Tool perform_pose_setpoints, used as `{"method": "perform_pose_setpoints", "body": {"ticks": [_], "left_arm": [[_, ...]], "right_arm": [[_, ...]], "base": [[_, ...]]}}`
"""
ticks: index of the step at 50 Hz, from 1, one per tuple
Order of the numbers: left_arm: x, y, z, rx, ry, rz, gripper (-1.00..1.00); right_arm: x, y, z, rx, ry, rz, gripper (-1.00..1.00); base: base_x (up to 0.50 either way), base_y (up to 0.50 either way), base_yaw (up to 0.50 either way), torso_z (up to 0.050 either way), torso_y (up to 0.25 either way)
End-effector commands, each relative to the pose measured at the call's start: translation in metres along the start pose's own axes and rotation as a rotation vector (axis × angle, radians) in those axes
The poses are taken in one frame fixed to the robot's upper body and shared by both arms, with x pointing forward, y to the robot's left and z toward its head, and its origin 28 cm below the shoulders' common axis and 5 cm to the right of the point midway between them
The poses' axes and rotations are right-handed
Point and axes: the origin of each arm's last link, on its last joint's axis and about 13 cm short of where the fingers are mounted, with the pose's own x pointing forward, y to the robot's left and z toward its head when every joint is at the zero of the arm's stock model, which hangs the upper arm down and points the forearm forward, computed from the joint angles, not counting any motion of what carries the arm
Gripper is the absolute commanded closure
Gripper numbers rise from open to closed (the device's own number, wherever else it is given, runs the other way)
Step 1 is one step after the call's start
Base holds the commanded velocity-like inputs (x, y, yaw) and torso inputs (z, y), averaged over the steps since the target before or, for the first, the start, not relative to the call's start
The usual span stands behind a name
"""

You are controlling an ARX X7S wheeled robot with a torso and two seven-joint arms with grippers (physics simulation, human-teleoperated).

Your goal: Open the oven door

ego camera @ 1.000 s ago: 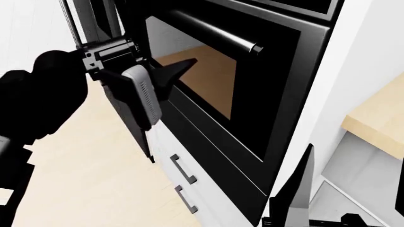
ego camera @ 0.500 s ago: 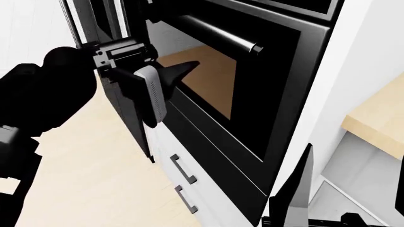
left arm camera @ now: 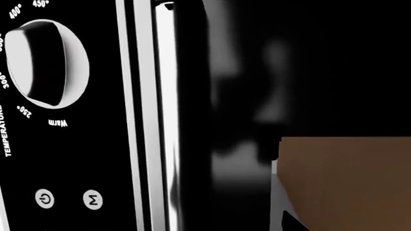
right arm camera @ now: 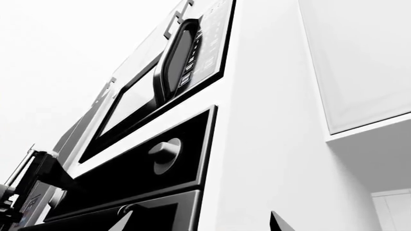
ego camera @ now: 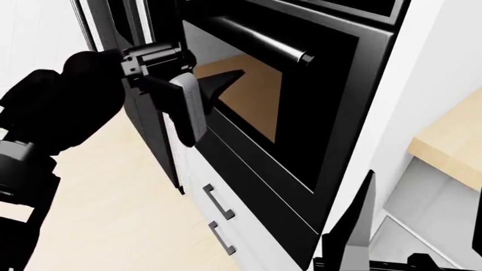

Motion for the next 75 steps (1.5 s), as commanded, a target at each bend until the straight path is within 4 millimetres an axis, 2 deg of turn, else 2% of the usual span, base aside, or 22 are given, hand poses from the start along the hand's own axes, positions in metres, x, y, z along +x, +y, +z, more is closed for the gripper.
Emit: {"method": "perform_pose_setpoints", "body": {"ticks": [1, 29, 65, 66, 75], "left_arm": [[0.007, 0.001, -0.002, -0.005, 0.002, 0.009, -1.0], [0.022, -0.007, -0.006, -0.018, -0.008, 0.018, -1.0], [0.034, -0.005, -0.006, 0.011, -0.018, 0.016, -1.0], [0.035, -0.005, -0.006, 0.013, -0.02, 0.02, 1.0], [0.037, -0.006, -0.004, 0.029, -0.043, 0.032, 1.0]], "right_arm": [[0.0, -0.001, 0.0, 0.0, 0.001, -0.003, -1.0], [0.001, 0.0, 0.0, -0.001, -0.002, -0.006, -1.0], [0.001, -0.002, 0.0, -0.002, -0.001, -0.011, -1.0], [0.001, -0.002, 0.0, -0.002, -0.001, -0.011, -1.0], [0.0, -0.001, 0.0, -0.002, -0.001, -0.011, -1.0]], "base": [[0.0, 0.0, 0.0, 0.0, 0.0], [0.0, 0.0, 0.0, 0.0, 0.0], [0.0, 0.0, 0.0, 0.0, 0.0], [0.0, 0.0, 0.0, 0.0, 0.0], [0.0, 0.0, 0.0, 0.0, 0.0]]}}
